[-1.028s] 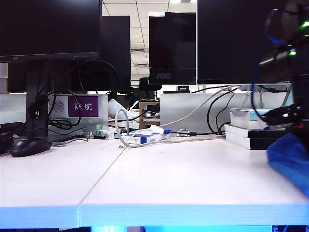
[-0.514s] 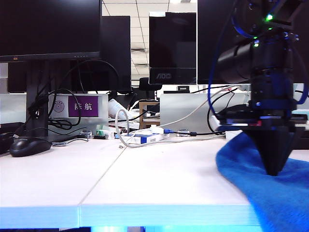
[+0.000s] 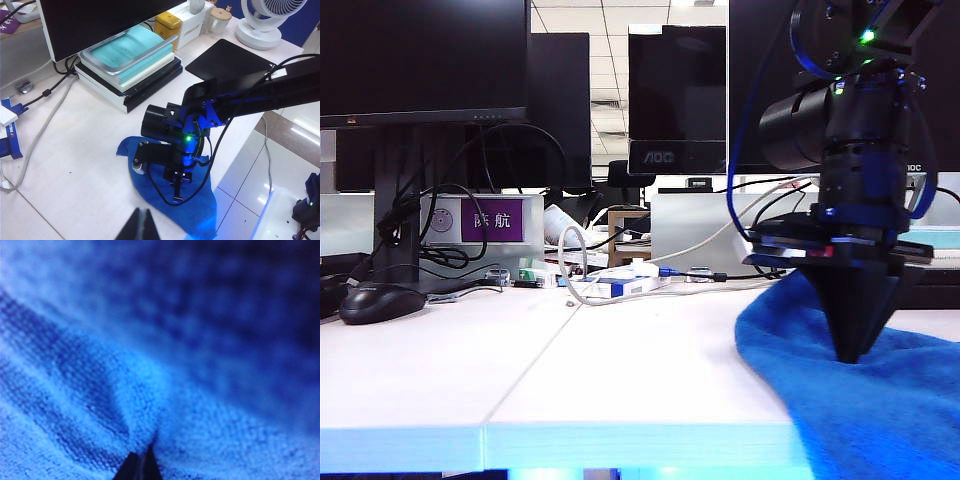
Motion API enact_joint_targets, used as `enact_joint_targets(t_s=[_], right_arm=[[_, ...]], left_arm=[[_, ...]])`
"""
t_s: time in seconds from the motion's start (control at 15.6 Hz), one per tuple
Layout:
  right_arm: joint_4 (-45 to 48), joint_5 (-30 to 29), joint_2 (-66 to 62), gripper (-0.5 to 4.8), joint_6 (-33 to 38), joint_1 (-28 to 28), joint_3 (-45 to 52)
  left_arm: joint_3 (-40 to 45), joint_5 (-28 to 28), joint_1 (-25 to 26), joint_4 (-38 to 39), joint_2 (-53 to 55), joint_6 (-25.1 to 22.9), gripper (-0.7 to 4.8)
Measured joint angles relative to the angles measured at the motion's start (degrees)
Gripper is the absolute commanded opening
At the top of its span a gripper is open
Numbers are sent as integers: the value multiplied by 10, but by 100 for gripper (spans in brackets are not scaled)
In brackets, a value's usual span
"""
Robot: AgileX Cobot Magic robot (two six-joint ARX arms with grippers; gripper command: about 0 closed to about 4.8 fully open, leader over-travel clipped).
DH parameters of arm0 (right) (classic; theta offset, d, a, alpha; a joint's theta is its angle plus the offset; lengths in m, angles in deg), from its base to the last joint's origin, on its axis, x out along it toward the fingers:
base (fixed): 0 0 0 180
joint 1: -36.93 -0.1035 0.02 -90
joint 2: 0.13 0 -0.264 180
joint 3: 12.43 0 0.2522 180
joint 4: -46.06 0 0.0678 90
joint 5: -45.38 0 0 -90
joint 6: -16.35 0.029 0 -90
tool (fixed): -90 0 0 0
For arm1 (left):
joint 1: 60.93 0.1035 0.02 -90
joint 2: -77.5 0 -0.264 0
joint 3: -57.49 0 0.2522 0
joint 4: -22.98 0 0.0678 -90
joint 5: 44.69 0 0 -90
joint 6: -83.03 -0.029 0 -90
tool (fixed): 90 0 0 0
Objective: Wipe the table from right to left using the rag.
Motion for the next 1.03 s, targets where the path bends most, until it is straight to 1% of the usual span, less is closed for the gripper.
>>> enact_joint_targets(t_s=[0.26,0.45,1.03], right_arm=[[21,-32,-3,-1,0,-1,-2],[22,-31,-3,-1,0,-5,-2],[75,-15,-9,-1,3,-80,-5]], left_arm=[[0,0,0,0,0,0,-5],[0,0,0,0,0,0,-5],[0,0,0,0,0,0,-5]])
